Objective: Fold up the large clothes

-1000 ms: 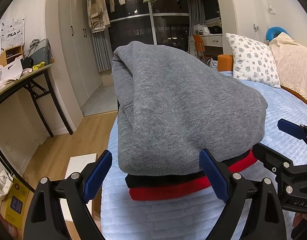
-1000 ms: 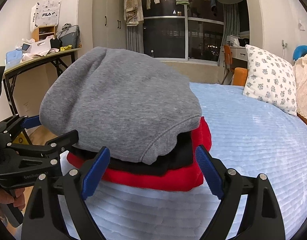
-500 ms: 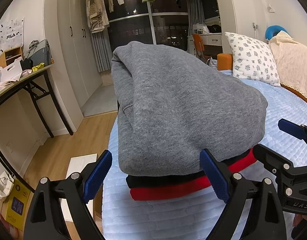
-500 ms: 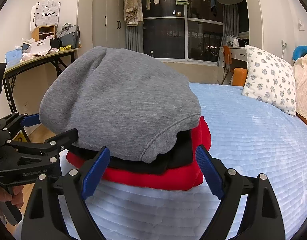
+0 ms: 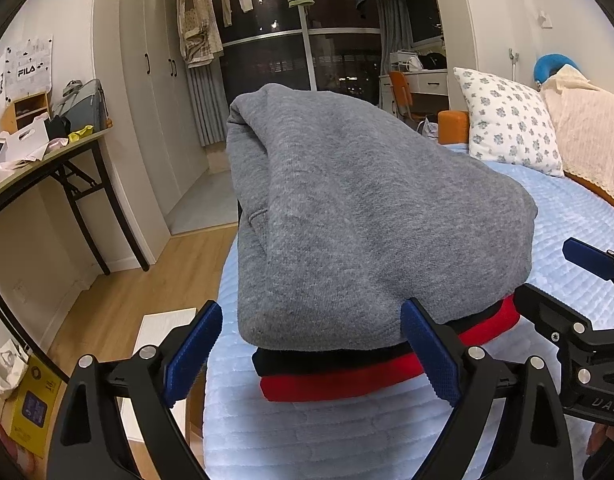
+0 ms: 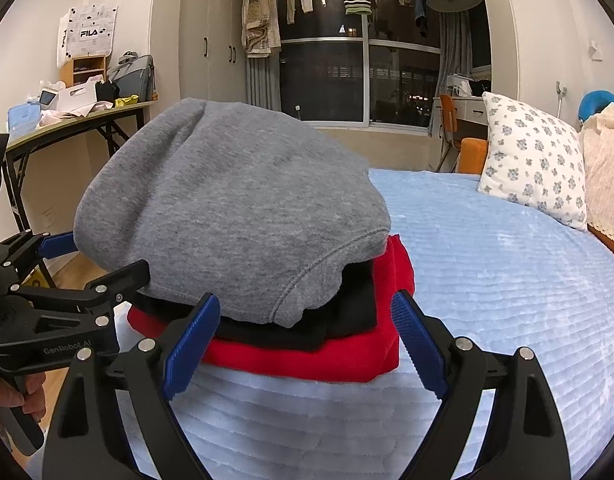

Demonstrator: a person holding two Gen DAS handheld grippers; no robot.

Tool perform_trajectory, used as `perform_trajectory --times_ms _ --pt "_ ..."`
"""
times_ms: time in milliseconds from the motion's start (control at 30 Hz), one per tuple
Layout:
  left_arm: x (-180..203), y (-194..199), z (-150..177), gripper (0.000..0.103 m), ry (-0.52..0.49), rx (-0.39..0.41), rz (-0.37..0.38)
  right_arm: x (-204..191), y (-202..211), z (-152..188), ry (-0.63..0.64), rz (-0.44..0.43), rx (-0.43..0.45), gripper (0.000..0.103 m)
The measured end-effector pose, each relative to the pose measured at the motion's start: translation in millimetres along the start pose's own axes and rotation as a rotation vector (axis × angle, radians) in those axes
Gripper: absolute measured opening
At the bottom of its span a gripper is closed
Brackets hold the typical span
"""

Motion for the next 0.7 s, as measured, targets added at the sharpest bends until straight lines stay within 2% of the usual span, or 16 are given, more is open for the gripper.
perform_trajectory --times_ms 300,467,533,700 --pt "0.0 -0.5 -0.6 0.093 -0.010 0.009 -0.002 0.4 1.8 -0.1 0.000 0.015 0.011 0.086" --pt "-4.6 -4.1 -2.0 0.096 0.017 -0.004 0.013 -1.3 1.7 0.6 0.001 0.015 0.008 0.086" --pt "-6.8 -5.6 -2.2 0.100 0.027 -0.008 -0.004 -1.6 1.5 0.9 0.002 0.016 0.007 0.086" --pt "-4.8 -6.4 -3.7 0.100 0.005 0.006 -0.017 -0.7 0.7 1.2 0.005 0.025 0.004 0.086"
Point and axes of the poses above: each gripper's, at about its wrist camera, not at the fingertips, and y roughly against the way its jaws point, x to its right, z to its underside, the point moved 4 cm from there along -y, roughly the way its jaws point, and after that the axes turned 7 degrees about -x, right-handed, at the moved point
